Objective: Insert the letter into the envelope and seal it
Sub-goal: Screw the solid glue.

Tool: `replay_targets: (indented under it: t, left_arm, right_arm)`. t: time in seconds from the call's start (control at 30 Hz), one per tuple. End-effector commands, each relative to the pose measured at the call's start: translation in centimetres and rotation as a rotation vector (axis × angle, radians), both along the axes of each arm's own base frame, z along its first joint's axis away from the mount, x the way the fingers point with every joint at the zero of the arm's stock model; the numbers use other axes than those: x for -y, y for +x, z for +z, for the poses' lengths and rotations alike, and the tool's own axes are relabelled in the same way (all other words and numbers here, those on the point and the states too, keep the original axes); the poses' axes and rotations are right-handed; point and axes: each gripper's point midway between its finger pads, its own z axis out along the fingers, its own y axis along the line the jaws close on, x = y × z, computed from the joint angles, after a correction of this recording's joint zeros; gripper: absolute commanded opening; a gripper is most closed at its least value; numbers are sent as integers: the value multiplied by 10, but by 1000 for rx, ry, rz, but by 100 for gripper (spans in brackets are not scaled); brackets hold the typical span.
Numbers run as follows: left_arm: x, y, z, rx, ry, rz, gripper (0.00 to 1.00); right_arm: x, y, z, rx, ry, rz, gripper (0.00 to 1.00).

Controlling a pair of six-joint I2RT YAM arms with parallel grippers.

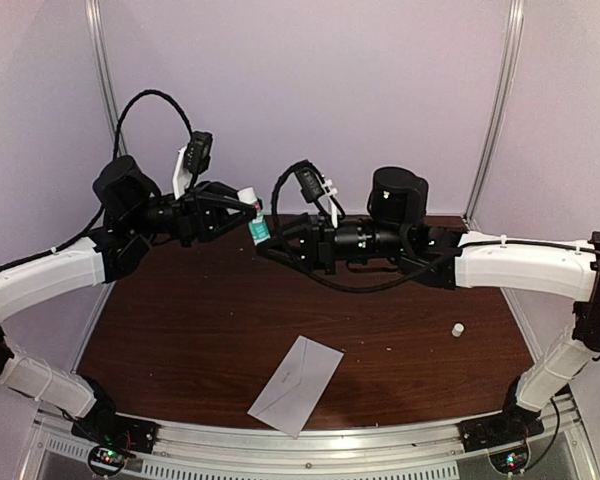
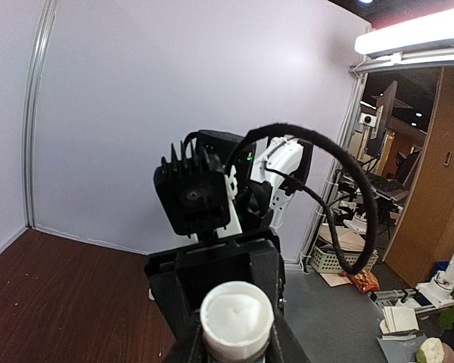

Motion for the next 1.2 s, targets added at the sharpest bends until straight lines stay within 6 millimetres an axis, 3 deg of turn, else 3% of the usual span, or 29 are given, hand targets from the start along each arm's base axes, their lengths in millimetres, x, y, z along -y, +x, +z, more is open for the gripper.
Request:
replay_targets:
  t: [0.0, 0.13, 0.4, 0.53, 0.83, 1.03, 1.17]
  left_arm:
    - [-5, -12, 11, 50, -36, -34, 0]
    - [-5, -11, 10, 46, -36, -36, 0]
    - [-4, -7, 7, 31, -36, -18, 0]
    - [-3, 1, 5, 19, -31, 26, 0]
    - [-2, 35, -6, -28, 18, 224, 0]
    - [-4, 64, -23, -110, 64, 373, 0]
    - [-4, 77, -37, -166, 93, 427, 0]
  right_arm:
    - [2, -12, 23, 28, 74, 48, 42]
    - [3, -12, 24, 29, 81, 47, 36]
    - [4, -11, 24, 32, 74, 34, 8]
    - [7, -1, 24, 34, 55, -42, 2]
    - [20, 67, 12, 41, -135, -467, 0]
    - [26, 111, -19, 56, -407, -818, 0]
    - [16, 122, -42, 75, -536, -939, 0]
